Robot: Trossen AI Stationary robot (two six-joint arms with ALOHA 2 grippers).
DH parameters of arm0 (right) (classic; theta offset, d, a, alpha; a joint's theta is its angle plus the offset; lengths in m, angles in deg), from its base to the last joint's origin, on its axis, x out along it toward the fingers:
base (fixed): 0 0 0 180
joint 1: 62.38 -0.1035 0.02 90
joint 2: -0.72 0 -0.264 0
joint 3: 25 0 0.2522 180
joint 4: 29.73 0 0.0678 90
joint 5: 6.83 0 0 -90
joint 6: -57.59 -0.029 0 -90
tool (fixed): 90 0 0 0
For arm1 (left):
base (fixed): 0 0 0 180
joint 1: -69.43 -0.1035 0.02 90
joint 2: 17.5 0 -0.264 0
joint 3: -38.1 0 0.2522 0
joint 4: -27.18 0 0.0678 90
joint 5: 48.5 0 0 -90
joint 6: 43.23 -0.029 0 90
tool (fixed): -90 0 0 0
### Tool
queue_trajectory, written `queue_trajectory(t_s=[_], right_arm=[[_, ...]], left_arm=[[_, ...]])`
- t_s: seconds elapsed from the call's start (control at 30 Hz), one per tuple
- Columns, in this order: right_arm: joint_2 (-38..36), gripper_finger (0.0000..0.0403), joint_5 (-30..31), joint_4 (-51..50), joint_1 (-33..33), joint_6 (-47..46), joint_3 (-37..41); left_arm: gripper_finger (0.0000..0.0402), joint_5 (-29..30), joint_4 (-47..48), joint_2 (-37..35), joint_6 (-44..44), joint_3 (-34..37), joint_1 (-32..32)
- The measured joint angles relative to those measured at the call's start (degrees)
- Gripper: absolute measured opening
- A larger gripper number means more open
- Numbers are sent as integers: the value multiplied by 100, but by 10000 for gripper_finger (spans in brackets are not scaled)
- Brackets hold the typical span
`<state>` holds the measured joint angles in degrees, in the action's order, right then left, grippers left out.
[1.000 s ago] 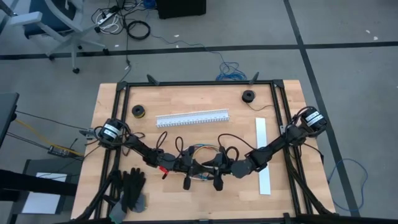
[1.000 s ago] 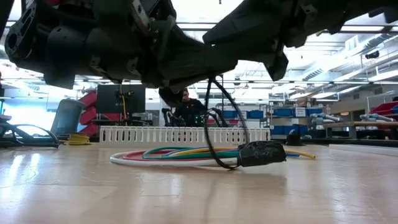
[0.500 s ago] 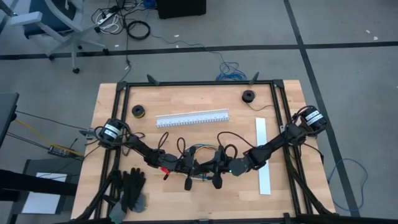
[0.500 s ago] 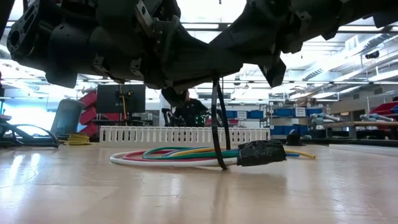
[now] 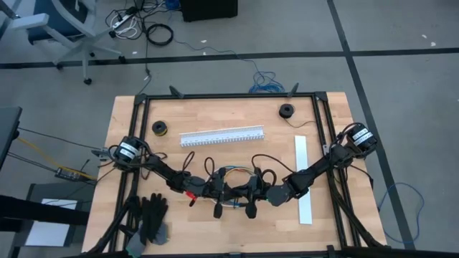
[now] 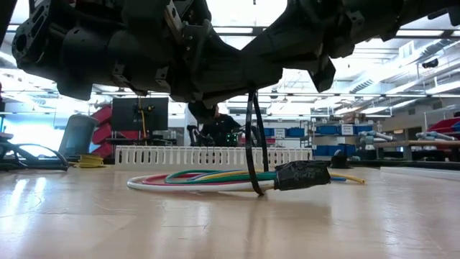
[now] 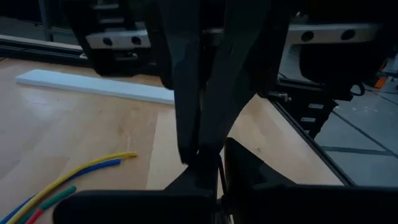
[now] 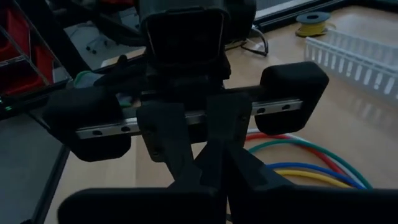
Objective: Ziptie cables
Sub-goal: Insert zip tie on the cable wire
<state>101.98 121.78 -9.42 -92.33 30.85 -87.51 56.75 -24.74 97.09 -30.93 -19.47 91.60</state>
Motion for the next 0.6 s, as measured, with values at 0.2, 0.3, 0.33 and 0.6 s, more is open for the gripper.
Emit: queue_trajectory(t_s=[0.2,0.3,0.33,0.6], right_arm=[[0,1,416,93,-10,146,0],[0,1,529,272,-40,297,2],[0,1,547,360,-51,363,2],[0,0,130,50,-80,-303,2]], left_arm=[[0,-56,301,36,193,-2,36],[0,-55,266,226,373,-2,93],[0,-53,213,314,456,-2,117],[0,-34,-480,521,364,4,152]])
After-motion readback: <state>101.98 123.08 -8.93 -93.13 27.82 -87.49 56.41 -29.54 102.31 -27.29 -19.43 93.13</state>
